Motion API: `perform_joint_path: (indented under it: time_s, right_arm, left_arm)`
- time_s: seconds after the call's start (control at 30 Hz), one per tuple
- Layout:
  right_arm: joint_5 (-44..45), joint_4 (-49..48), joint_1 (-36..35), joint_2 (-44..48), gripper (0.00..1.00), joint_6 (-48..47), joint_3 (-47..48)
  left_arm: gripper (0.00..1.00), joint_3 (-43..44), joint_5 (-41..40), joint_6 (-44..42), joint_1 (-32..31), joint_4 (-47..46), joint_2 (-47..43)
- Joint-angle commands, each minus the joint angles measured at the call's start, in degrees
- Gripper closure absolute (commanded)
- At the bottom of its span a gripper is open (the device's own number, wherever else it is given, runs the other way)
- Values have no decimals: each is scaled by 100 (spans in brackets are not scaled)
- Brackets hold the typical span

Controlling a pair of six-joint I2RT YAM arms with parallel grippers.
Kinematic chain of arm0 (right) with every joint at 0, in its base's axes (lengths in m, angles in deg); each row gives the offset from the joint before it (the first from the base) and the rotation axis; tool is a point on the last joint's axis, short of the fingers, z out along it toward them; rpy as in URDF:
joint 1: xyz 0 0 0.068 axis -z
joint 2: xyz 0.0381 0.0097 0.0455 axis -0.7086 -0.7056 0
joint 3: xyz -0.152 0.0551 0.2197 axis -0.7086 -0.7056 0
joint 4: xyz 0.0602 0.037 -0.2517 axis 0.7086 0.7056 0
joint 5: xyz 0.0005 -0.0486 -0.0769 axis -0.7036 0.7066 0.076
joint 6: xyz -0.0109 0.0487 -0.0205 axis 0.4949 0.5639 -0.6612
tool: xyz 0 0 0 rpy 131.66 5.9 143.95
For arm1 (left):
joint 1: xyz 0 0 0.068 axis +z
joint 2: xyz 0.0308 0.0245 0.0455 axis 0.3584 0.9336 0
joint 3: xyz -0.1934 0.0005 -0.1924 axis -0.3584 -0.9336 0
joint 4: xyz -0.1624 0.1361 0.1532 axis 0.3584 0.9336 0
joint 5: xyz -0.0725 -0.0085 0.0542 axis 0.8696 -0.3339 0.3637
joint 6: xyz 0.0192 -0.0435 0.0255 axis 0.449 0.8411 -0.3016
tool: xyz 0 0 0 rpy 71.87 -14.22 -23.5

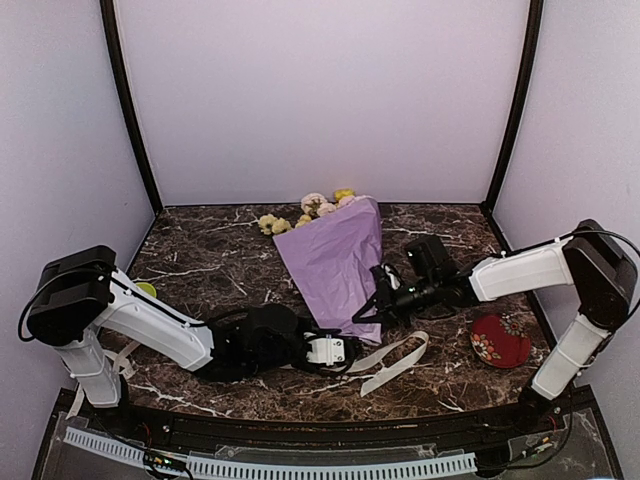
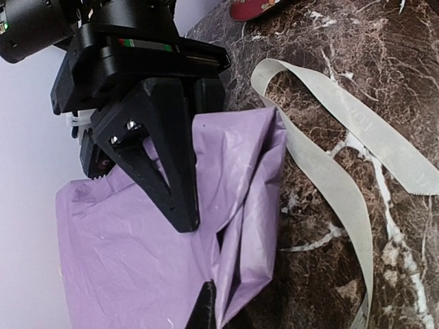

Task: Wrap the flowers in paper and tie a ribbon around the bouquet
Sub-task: Pass from the right arm to the left

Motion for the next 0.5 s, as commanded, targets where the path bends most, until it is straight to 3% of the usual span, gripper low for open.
perform_joint_path:
  time_s: [0.0, 0.23, 0.47]
  right_arm:
    - [393, 578, -7, 90, 84, -577, 258]
    - [1425, 2406, 76, 845, 54, -1545, 515]
    - [3034, 4167, 301, 1710, 33, -2106, 216]
  left_arm:
    - [100, -24, 128, 290, 1, 271, -231]
    - [100, -152, 111, 757, 68, 221, -91]
    - [100, -265, 122, 1116, 122, 57, -143]
